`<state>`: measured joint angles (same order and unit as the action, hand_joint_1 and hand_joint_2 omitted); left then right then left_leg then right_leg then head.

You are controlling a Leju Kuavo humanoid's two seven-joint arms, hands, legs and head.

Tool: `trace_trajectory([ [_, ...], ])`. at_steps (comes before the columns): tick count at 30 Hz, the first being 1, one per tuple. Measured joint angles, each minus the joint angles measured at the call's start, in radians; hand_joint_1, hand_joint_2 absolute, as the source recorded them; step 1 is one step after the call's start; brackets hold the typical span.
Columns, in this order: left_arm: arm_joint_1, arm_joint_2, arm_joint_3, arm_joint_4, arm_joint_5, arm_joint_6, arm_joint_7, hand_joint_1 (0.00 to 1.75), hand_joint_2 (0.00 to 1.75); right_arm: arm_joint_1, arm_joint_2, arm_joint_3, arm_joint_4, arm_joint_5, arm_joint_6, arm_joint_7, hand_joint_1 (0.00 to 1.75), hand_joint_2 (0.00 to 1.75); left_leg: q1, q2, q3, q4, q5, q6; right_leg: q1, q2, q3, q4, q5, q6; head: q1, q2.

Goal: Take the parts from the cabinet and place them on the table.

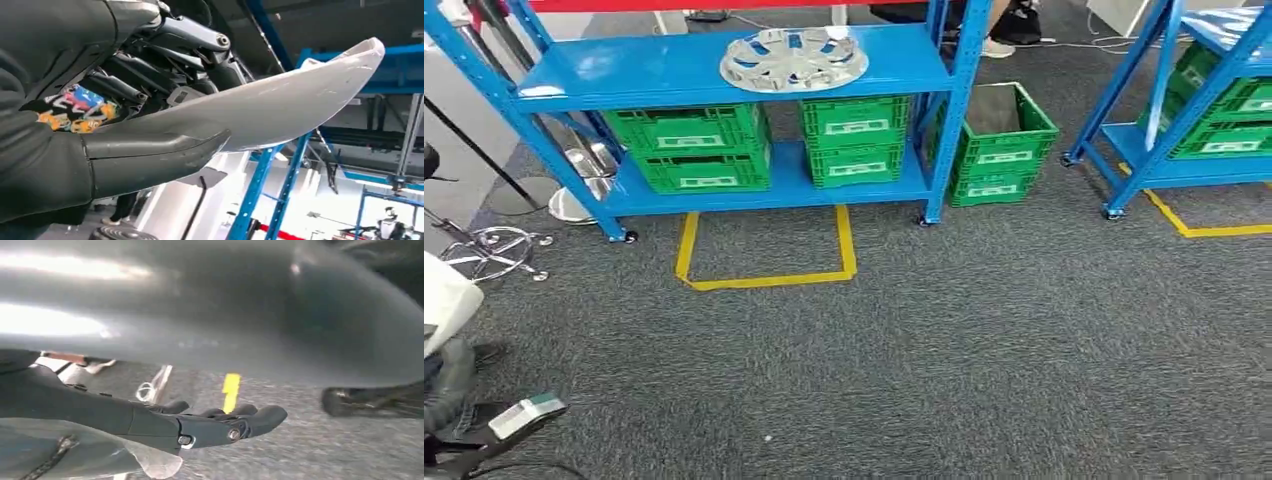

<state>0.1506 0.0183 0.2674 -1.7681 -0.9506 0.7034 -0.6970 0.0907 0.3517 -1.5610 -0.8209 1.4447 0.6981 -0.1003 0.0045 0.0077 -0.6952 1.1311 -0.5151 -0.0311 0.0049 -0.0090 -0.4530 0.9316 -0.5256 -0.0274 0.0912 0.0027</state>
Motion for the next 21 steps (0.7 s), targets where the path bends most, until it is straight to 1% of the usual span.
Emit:
trace_trajectory([
  [1, 0.002, 0.0, 0.0, 0.002, 0.005, 0.0, 0.0, 1.75, 1.75, 0.001, 0.001, 0.0, 0.0, -0.002, 0.004, 0.0, 0.0, 0.0, 0.002, 0.0, -0.01, 0.079, -0.045, -0.004, 0.0, -0.001, -0.012, 0.001, 0.011, 0.0, -0.001, 0.0],
  [2, 0.004, 0.0, -0.001, 0.003, 0.011, 0.0, 0.0, 1.75, 1.75, 0.001, 0.001, 0.0, 0.0, -0.002, 0.007, 0.0, 0.0, 0.0, 0.003, 0.0, -0.015, 0.152, -0.056, -0.007, 0.0, -0.003, -0.026, 0.002, 0.022, 0.001, -0.002, 0.0],
  [3, 0.005, 0.001, -0.001, 0.005, 0.011, 0.0, 0.0, 1.75, 1.75, 0.001, 0.001, 0.0, 0.0, -0.003, 0.01, 0.0, 0.0, 0.0, 0.004, 0.0, -0.01, 0.19, -0.027, -0.008, 0.0, -0.004, -0.04, 0.005, 0.032, 0.002, -0.003, 0.0],
  [4, 0.005, 0.001, -0.001, 0.006, 0.012, 0.0, 0.0, 1.75, 1.75, 0.001, 0.001, 0.0, 0.0, -0.003, 0.01, 0.0, 0.0, 0.0, 0.005, 0.0, 0.013, 0.186, 0.02, -0.008, 0.001, -0.005, -0.056, 0.008, 0.042, 0.003, -0.005, 0.0],
  [5, 0.005, 0.001, -0.001, 0.007, 0.012, 0.0, 0.0, 1.75, 1.75, 0.001, 0.001, 0.0, 0.0, -0.003, 0.011, 0.0, 0.0, 0.0, 0.005, 0.0, 0.054, 0.138, 0.057, -0.005, 0.001, -0.005, -0.067, 0.014, 0.049, 0.005, -0.005, 0.0],
  [6, 0.005, 0.001, 0.0, 0.007, 0.014, 0.0, 0.0, 1.75, 1.75, 0.001, 0.001, 0.0, 0.0, -0.003, 0.012, 0.0, 0.0, 0.0, 0.005, 0.0, 0.113, 0.055, 0.068, -0.001, 0.001, -0.005, -0.073, 0.021, 0.055, 0.008, -0.004, 0.0],
  [7, 0.005, 0.003, 0.0, 0.007, 0.016, 0.0, 0.0, 1.75, 1.75, 0.001, 0.001, 0.0, 0.0, -0.003, 0.013, 0.0, 0.0, 0.0, 0.004, -0.001, 0.186, -0.047, 0.055, 0.004, 0.001, -0.005, -0.08, 0.029, 0.06, 0.011, -0.005, 0.0],
  [8, 0.005, 0.003, -0.001, 0.007, 0.019, 0.0, 0.0, 1.75, 1.75, 0.001, 0.001, 0.0, 0.0, -0.006, 0.013, 0.0, 0.0, 0.0, 0.0, -0.001, 0.248, -0.148, 0.014, 0.011, 0.007, -0.004, -0.09, 0.039, 0.064, 0.016, -0.005, 0.0],
  [9, 0.005, 0.003, 0.0, 0.007, 0.022, 0.0, 0.0, 1.75, 1.75, 0.002, 0.001, 0.0, 0.0, -0.008, 0.014, 0.0, 0.0, 0.0, 0.0, -0.001, 0.262, -0.175, -0.004, 0.019, 0.007, -0.004, -0.094, 0.039, 0.07, 0.022, -0.003, 0.0],
  [10, 0.006, 0.003, 0.001, 0.007, 0.026, 0.0, 0.0, 1.75, 1.75, 0.002, 0.001, 0.0, 0.0, -0.009, 0.014, 0.0, 0.0, 0.0, -0.002, -0.001, 0.257, -0.181, -0.008, 0.024, 0.007, -0.004, -0.099, 0.042, 0.074, 0.027, -0.005, 0.0],
  [11, 0.008, 0.004, 0.002, 0.008, 0.031, 0.0, 0.0, 1.75, 1.75, 0.002, 0.001, 0.0, 0.0, -0.009, 0.014, 0.0, 0.0, 0.0, -0.004, -0.001, 0.25, -0.177, -0.007, 0.028, 0.005, -0.005, -0.103, 0.043, 0.079, 0.033, -0.003, 0.0],
  [12, 0.012, 0.004, 0.003, 0.008, 0.036, 0.0, 0.0, 1.75, 1.75, 0.003, 0.001, 0.0, -0.001, -0.01, 0.016, 0.0, 0.0, 0.0, 0.001, -0.001, 0.245, -0.184, 0.001, 0.038, 0.009, -0.005, -0.107, 0.045, 0.083, 0.038, -0.004, 0.0],
  [13, 0.012, 0.004, 0.003, 0.008, 0.043, 0.0, 0.0, 1.75, 1.75, 0.005, 0.0, -0.001, -0.002, -0.01, 0.016, 0.0, 0.0, 0.0, 0.003, 0.003, 0.242, -0.184, 0.007, 0.044, 0.004, 0.001, -0.123, 0.059, 0.067, 0.042, -0.004, 0.0],
  [14, 0.013, 0.004, 0.003, 0.009, 0.048, 0.0, 0.0, 1.75, 1.75, 0.006, 0.001, -0.001, -0.002, -0.01, 0.016, 0.0, 0.0, 0.0, -0.001, -0.003, 0.236, -0.18, -0.004, 0.025, 0.005, 0.002, -0.122, 0.048, 0.034, 0.025, 0.005, 0.0],
  [15, 0.017, 0.004, 0.005, 0.01, 0.053, 0.0, 0.0, 1.75, 1.75, 0.006, 0.0, 0.0, -0.002, -0.01, 0.016, 0.001, 0.0, 0.0, -0.004, -0.003, 0.233, -0.177, 0.0, 0.03, 0.004, 0.002, -0.125, 0.053, 0.029, 0.002, 0.007, 0.0],
  [16, 0.017, 0.005, 0.005, 0.011, 0.056, 0.0, 0.0, 1.75, 1.75, 0.008, 0.0, 0.0, -0.004, -0.011, 0.016, 0.001, 0.0, 0.0, -0.006, -0.003, 0.232, -0.176, 0.001, 0.034, 0.004, 0.004, -0.125, 0.05, 0.042, -0.007, 0.005, 0.0],
  [17, 0.017, 0.005, 0.006, 0.013, 0.058, 0.0, 0.0, 1.75, 1.75, 0.009, 0.0, 0.0, -0.004, -0.011, 0.015, 0.001, 0.0, 0.0, -0.009, -0.003, 0.231, -0.174, 0.004, 0.038, 0.002, 0.005, -0.126, 0.044, 0.076, -0.006, 0.006, 0.0],
  [18, 0.018, 0.005, 0.006, 0.014, 0.063, 0.0, 0.0, 1.75, 1.75, 0.009, 0.0, 0.0, -0.004, -0.011, 0.015, 0.002, 0.0, 0.0, -0.01, -0.003, 0.23, -0.173, 0.006, 0.04, 0.0, 0.006, -0.126, 0.043, 0.101, 0.013, 0.004, 0.0],
  [19, 0.018, 0.005, 0.006, 0.015, 0.064, 0.0, 0.0, 1.75, 1.75, 0.009, 0.0, 0.0, -0.004, -0.011, 0.015, 0.002, 0.0, 0.0, -0.011, -0.003, 0.227, -0.171, 0.009, 0.043, -0.003, 0.007, -0.121, 0.04, 0.096, 0.026, 0.006, 0.0],
  [20, 0.018, 0.005, 0.006, 0.016, 0.064, 0.0, 0.0, 1.75, 1.75, 0.009, 0.0, 0.0, -0.004, -0.011, 0.015, 0.002, 0.0, 0.0, -0.011, -0.002, 0.223, -0.169, 0.01, 0.043, -0.004, 0.007, -0.119, 0.04, 0.104, 0.033, 0.005, 0.0],
  [21, 0.018, 0.005, 0.006, 0.016, 0.064, 0.0, 0.0, 1.75, 1.75, 0.01, 0.0, 0.0, -0.004, -0.011, 0.015, 0.002, 0.0, 0.0, -0.012, -0.002, 0.221, -0.169, 0.012, 0.044, -0.005, 0.007, -0.121, 0.04, 0.105, 0.033, 0.005, 0.0],
])
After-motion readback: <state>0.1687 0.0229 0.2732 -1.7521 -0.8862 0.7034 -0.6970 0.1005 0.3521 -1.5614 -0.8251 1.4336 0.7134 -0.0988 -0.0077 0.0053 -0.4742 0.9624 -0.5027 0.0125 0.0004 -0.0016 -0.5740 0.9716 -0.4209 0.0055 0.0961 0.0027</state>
